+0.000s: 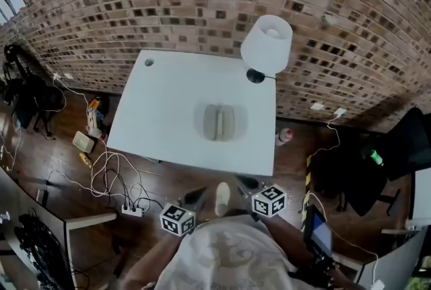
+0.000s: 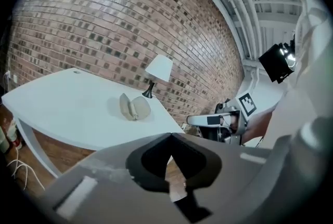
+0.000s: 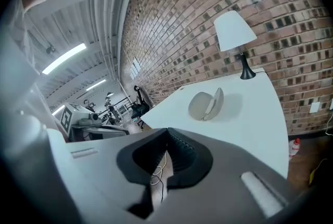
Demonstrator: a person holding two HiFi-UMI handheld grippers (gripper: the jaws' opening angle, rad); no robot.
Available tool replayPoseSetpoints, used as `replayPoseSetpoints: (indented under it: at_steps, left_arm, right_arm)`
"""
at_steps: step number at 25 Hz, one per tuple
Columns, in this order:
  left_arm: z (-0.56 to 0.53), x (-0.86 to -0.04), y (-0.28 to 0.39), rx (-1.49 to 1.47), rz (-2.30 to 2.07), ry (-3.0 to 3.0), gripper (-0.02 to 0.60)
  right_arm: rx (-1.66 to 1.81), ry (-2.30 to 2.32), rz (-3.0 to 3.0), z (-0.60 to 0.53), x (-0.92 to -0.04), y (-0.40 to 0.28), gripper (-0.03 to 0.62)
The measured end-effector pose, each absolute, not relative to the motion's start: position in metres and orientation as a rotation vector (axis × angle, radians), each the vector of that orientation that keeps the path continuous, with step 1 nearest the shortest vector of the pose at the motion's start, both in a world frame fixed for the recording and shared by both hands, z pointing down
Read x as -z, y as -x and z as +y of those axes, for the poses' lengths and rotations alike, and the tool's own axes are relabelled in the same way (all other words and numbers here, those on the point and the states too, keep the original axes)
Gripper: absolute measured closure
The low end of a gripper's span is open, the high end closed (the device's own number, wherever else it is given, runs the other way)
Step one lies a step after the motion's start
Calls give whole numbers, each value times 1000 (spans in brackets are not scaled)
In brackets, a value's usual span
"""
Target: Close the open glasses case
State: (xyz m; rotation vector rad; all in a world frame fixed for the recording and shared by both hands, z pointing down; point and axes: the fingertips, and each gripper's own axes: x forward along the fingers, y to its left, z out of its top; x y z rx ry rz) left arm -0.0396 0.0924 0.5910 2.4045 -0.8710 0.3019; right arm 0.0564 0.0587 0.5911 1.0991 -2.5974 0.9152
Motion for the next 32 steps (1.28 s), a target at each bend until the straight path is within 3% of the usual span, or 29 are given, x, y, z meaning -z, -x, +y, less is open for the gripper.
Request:
replayPoseSetpoints:
  at_steps: [19,32]
  left_arm:
    - [-14,-585,51,-351,-1061,-2349,580]
    - [-45,-568,43,-380,-1081,-2382,580]
  right_arm:
    - [-977,-799,-2621,-23,-614,-28,586]
    - [-1021,-840,-2617,-53,-618,-42,586]
